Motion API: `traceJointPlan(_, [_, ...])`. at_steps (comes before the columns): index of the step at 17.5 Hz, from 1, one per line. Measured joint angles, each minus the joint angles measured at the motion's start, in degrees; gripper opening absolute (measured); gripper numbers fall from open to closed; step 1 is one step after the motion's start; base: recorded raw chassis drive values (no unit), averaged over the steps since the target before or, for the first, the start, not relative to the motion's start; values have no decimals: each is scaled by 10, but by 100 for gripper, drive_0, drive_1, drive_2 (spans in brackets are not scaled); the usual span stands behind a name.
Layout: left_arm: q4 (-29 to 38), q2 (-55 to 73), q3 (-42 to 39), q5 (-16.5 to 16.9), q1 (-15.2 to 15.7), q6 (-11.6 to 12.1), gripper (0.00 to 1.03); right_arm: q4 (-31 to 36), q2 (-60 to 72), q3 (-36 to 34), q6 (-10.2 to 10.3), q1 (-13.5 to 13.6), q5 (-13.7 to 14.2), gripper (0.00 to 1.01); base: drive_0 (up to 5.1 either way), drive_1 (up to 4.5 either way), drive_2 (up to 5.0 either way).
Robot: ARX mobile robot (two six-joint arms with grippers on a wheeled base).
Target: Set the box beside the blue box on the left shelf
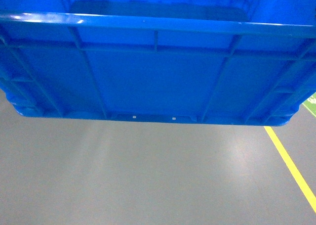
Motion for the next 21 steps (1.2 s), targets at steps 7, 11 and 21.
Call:
traceJointPlan(7, [0,0,0,0,0,0,9,0,0,0,0,0,0,10,-9,419,-436])
traceJointPlan(11, [0,0,0,0,0,0,9,0,0,0,0,0,0,10,11,441,-420])
traceJointPlan(21, [-2,0,0,0,0,0,9,-1,1,0,0,0,0,10,7,438,-423])
